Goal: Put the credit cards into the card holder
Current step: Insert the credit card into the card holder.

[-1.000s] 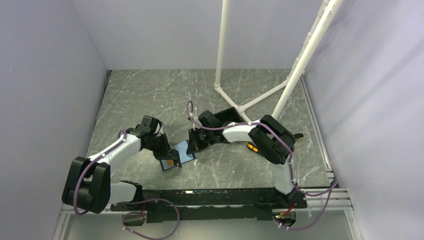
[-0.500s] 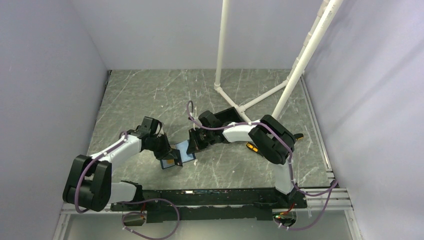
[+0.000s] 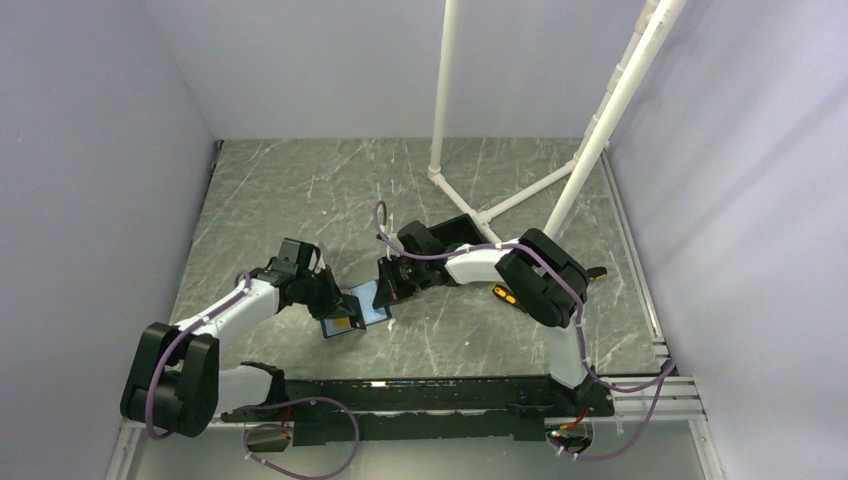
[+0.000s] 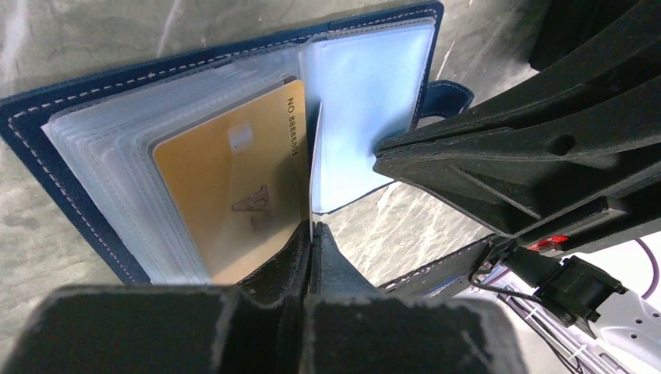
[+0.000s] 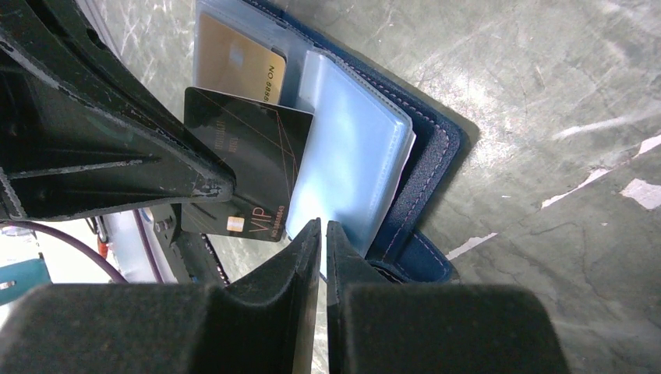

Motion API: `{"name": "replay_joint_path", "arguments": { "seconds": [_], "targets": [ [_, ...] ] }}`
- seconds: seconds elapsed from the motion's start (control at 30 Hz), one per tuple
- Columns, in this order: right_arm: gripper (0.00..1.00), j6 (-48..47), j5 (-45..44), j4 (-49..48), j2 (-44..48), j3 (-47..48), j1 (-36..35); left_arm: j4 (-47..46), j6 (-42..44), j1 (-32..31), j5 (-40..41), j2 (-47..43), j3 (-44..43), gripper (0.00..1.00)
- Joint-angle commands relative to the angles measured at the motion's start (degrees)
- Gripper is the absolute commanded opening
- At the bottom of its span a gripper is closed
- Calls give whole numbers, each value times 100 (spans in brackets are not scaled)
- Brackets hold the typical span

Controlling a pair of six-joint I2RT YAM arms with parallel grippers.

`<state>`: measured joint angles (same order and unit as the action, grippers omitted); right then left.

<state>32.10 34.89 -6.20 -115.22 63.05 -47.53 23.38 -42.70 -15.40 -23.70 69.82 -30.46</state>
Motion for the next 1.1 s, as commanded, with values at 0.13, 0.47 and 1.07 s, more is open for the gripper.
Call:
{"name": "replay_joint_path", "arguments": {
  "seconds": [0.13, 0.47, 1.07],
  "targets": [
    [9, -264, -327, 178, -228, 85, 12, -368, 228, 206, -321, -12, 14, 0],
    [8, -300, -333, 218, -266, 118, 16, -643, 362, 371, -717, 125, 90, 0],
    [6, -326, -309, 228, -416, 173, 68, -534, 795, 393, -291, 349, 57, 0]
  ]
}}
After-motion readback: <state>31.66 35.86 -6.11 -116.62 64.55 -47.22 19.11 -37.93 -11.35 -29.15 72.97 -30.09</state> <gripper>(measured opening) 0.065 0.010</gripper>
